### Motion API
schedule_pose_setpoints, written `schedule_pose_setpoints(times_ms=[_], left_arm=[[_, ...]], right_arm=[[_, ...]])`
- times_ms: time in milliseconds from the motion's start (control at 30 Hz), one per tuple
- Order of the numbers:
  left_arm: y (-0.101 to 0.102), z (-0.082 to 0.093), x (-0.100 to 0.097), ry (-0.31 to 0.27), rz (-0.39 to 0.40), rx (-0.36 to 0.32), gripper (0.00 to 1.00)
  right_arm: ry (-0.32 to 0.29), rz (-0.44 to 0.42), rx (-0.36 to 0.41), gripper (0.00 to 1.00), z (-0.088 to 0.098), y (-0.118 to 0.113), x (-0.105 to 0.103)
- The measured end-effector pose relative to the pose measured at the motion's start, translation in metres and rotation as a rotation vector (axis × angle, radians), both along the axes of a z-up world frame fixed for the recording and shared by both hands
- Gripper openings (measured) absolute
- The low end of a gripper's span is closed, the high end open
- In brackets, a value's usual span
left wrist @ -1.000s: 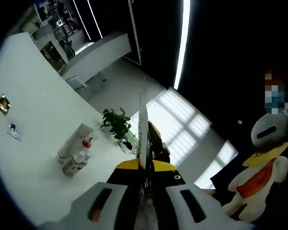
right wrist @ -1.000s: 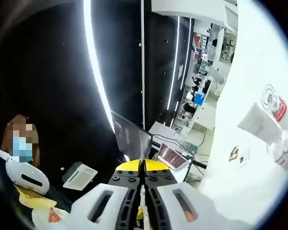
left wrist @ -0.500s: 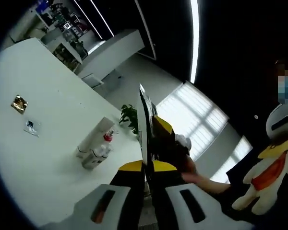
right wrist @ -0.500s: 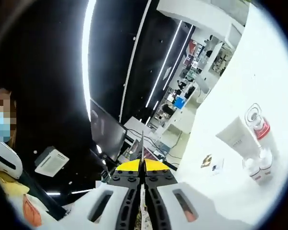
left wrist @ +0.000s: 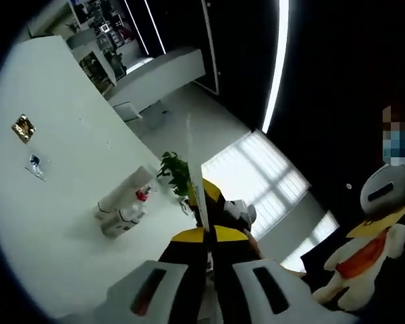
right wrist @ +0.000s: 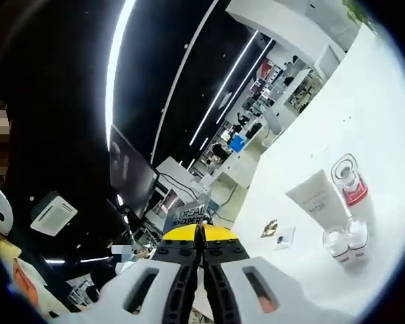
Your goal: Arrange the skincare products in the storage area until every visible bottle or jar stands upright without overlapping.
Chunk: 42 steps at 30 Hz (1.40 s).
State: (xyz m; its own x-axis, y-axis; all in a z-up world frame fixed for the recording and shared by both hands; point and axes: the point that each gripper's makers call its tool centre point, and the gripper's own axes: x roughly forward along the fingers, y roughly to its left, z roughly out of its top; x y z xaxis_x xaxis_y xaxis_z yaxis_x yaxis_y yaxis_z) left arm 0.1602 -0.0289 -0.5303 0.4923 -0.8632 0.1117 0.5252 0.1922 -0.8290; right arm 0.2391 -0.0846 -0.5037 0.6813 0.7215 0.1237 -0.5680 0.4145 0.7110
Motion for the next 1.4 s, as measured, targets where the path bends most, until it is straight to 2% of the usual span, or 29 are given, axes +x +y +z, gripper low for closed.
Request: schedule_pose_setpoints(times_ms=[33,100,133,167,267,333,567,633,700,967,1233,1400], left_arm=[[0.001,-0.001,0.0,0.001,0.002,-0.004,0.0],[0.003,-0.002,-0.001,0.011,0.008,-0.014,0.0],[0.004,-0.003,-0.001,0.015,0.011,-0.014,0.0],[0.004,-0.004,0.0,0.023,0.016,-0.02,0.0],[0.007,-0.003,0.003,0.044,0.032,-0.055,0.0],[0.008,-0.002,0.006,0.064,0.042,-0.089,0.0],[0.013,-0.007,0.015,0.094,0.072,-0.105,0.0],[0.015,-0.011,0.019,0.11,0.09,-0.11,0.0],[0.018,-0.015,0.023,0.133,0.108,-0.122,0.0],[0.027,-0.03,0.039,0.186,0.166,-0.129,0.0],[0.032,-0.041,0.047,0.219,0.188,-0.124,0.0],[0.031,-0.048,0.051,0.24,0.19,-0.127,0.0]], right_arm=[[-0.042,0.003,-0.021,0.01,0.002,0.001,-0.001],[-0.08,0.008,-0.1,0.02,-0.001,0.002,-0.001],[-0.131,0.009,-0.135,0.03,0.002,0.003,-0.001],[-0.148,0.01,-0.15,0.04,0.002,0.003,-0.001],[-0.152,0.016,-0.152,0.08,0.001,0.002,0.001],[-0.154,0.029,-0.138,0.16,0.001,0.003,0.001],[-0.162,0.083,-0.146,0.43,-0.001,0.01,-0.006],[-0.164,0.098,-0.188,0.5,-0.006,0.012,-0.007],[-0.159,0.107,-0.196,0.55,-0.009,0.013,-0.008],[-0.12,0.115,-0.254,0.69,-0.03,0.015,-0.012],[-0.126,0.105,-0.313,0.81,-0.039,0.011,-0.016],[-0.146,0.068,-0.344,0.89,-0.04,0.003,-0.015]])
